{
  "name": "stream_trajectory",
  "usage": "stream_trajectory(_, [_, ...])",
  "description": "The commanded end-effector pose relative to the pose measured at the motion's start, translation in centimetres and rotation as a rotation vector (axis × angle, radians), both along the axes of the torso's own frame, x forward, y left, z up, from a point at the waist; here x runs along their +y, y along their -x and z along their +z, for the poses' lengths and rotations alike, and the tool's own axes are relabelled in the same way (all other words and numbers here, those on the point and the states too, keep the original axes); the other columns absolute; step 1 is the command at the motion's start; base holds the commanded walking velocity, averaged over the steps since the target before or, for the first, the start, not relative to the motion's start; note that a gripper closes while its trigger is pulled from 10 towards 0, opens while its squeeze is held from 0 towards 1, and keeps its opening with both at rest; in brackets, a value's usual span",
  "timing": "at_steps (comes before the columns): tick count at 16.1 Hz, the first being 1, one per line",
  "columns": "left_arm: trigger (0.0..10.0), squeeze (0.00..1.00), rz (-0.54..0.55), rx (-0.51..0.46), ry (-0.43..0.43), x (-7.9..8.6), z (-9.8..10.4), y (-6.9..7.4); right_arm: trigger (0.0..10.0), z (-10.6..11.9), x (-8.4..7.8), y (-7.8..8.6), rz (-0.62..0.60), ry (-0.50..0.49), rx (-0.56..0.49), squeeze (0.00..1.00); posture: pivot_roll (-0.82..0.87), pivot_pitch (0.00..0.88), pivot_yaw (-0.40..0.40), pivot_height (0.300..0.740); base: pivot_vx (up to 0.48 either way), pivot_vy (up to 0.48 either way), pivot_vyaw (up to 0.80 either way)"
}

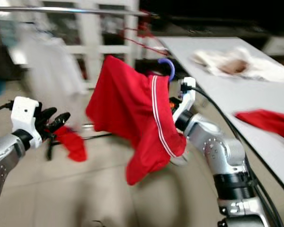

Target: Hang hanger

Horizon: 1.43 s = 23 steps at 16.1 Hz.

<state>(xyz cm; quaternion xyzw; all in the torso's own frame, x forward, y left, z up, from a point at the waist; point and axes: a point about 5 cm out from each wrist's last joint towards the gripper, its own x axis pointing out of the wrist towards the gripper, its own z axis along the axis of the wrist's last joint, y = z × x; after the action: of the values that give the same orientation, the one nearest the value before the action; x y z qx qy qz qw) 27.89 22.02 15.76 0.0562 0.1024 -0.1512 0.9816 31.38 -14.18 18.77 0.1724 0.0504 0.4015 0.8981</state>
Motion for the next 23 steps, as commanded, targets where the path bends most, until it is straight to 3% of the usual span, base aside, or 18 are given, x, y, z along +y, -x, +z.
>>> stream_trajectory(1, [10.0, 0.00, -0.065, -0.030, 0.007, -1.0, 0.7, -0.1, 10.0, 1.0, -0.9, -0.4, -0.015, 0.019, -0.069, 0.00, -0.01, 0.000, -0.051, 0.740, 0.000, 0.000, 0.79])
stream_trajectory(4, [10.0, 0.00, -0.044, -0.055, 0.008, -0.5, 1.0, -0.3, 10.0, 1.3, -1.2, -0.6, -0.026, 0.018, -0.085, 0.00, -0.02, 0.000, -0.069, 0.740, 0.000, 0.000, 0.79])
stream_trajectory(5, [10.0, 0.13, -0.088, -0.075, 0.081, -1.7, 1.3, -0.6, 10.0, 1.6, -0.9, -0.7, -0.041, 0.012, -0.099, 0.00, -0.02, 0.000, -0.074, 0.740, 0.000, 0.000, 0.00])
stream_trajectory(6, [10.0, 0.49, -0.125, -0.080, 0.137, -2.7, 1.5, -0.8, 10.0, 1.6, -0.8, -0.9, -0.058, -0.001, -0.103, 0.00, -0.02, 0.000, -0.074, 0.740, 0.000, 0.000, 0.00])
stream_trajectory(7, [10.0, 1.00, -0.179, -0.063, 0.172, -3.8, 1.3, -0.8, 10.0, 1.5, -0.5, -1.2, -0.073, 0.015, -0.104, 0.00, -0.02, 0.000, -0.065, 0.740, 0.000, 0.000, 0.00])
stream_trajectory(8, [10.0, 1.00, -0.248, -0.062, 0.206, -5.5, 1.3, -1.0, 10.0, 1.4, 0.1, -1.3, -0.093, -0.001, -0.099, 0.00, -0.01, 0.000, -0.076, 0.740, 0.000, 0.000, 0.00])
stream_trajectory(9, [10.0, 1.00, -0.258, -0.067, 0.218, -5.9, 1.4, -1.3, 10.0, 1.3, 0.5, -1.2, -0.091, 0.002, -0.099, 0.00, -0.02, 0.000, -0.079, 0.740, 0.000, 0.000, 0.00])
stream_trajectory(12, [10.0, 1.00, -0.352, -0.106, 0.293, -8.2, 2.7, -2.3, 10.0, 0.6, 2.0, -1.6, -0.183, 0.106, -0.100, 0.00, -0.02, 0.000, -0.080, 0.740, 0.000, 0.000, 0.00])
stream_trajectory(15, [10.0, 1.00, -0.475, -0.084, 0.227, -11.1, 2.6, -3.4, 10.0, -1.2, 2.7, -2.4, -0.335, 0.119, -0.015, 0.00, -0.03, 0.000, -0.072, 0.740, 0.000, 0.000, 0.00])
stream_trajectory(18, [10.0, 1.00, -0.436, -0.099, 0.226, -11.7, 2.9, -4.6, 10.0, -3.1, 3.5, -2.2, -0.378, 0.164, 0.049, 0.00, -0.04, 0.000, -0.060, 0.740, 0.000, 0.000, 0.00])
stream_trajectory(19, [10.0, 0.93, -0.438, -0.101, 0.232, -12.1, 2.9, -4.6, 10.0, -3.4, 3.7, -2.1, -0.389, 0.171, 0.055, 0.00, -0.04, 0.000, -0.040, 0.740, 0.000, 0.000, 0.00])
stream_trajectory(20, [10.0, 0.06, -0.439, -0.102, 0.237, -12.4, 2.8, -4.4, 10.0, -3.7, 3.6, -1.9, -0.402, 0.169, 0.060, 0.00, -0.03, 0.000, -0.040, 0.740, 0.000, 0.000, 0.00])
stream_trajectory(21, [10.0, 0.00, -0.435, -0.108, 0.268, -12.7, 2.9, -4.3, 10.0, -3.8, 3.7, -1.7, -0.417, 0.156, 0.071, 0.00, -0.04, 0.000, -0.043, 0.740, 0.000, 0.000, 0.00])
stream_trajectory(23, [10.0, 0.00, -0.440, -0.122, 0.328, -12.9, 3.1, -4.3, 10.0, -4.0, 3.9, -1.6, -0.425, 0.165, 0.068, 0.00, -0.04, 0.000, -0.044, 0.740, 0.000, 0.000, 0.00])
